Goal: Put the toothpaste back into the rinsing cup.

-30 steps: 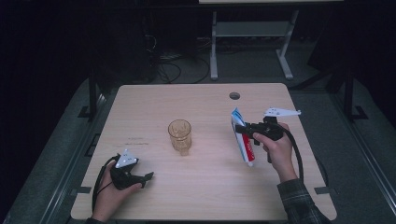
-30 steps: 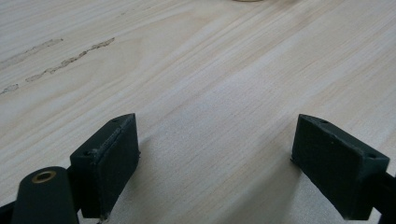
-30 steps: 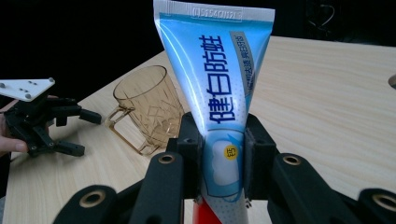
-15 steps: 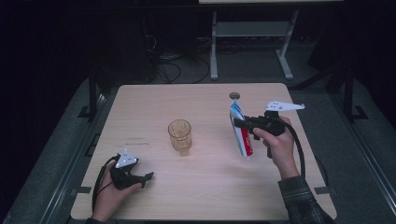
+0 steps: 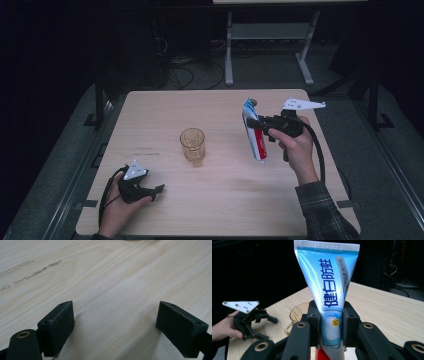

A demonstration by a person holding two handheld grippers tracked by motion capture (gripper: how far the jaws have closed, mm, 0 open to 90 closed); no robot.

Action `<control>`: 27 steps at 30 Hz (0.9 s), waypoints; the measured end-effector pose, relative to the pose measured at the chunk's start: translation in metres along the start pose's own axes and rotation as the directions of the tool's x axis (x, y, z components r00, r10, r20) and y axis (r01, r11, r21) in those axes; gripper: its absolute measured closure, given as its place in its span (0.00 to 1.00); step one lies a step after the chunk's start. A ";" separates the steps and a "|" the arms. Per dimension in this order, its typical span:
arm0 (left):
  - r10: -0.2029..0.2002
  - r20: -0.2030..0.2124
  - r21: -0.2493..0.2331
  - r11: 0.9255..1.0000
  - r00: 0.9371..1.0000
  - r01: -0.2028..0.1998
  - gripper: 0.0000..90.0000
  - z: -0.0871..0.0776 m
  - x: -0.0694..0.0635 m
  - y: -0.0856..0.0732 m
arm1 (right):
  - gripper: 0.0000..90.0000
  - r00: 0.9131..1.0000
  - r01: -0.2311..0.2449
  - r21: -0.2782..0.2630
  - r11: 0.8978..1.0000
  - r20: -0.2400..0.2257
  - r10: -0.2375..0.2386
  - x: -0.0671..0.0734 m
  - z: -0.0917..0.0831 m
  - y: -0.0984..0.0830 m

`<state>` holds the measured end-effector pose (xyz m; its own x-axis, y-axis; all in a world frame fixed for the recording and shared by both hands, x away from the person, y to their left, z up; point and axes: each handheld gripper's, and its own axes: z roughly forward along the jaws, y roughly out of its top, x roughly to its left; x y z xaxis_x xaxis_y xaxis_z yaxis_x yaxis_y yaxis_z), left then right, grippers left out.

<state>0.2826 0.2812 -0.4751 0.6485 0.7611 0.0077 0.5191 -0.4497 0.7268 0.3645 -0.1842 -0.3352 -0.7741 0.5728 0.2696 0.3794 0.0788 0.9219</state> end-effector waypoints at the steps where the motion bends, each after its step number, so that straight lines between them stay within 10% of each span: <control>1: 0.000 0.000 0.000 1.000 1.000 0.000 0.15 0.000 0.000 0.000 | 0.80 1.000 0.003 -0.001 1.000 -0.005 -0.003 0.001 0.002 0.004; 27: 0.002 0.004 0.000 1.000 1.000 -0.002 0.15 0.000 0.000 0.000 | 0.80 0.998 0.051 -0.004 0.999 -0.047 -0.051 0.015 0.041 0.045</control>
<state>0.2827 0.2812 -0.4751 0.6518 0.7584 0.0068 0.5177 -0.4515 0.7267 0.3903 -0.1387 -0.3007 -0.8154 0.5291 0.2351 0.3375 0.1044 0.9355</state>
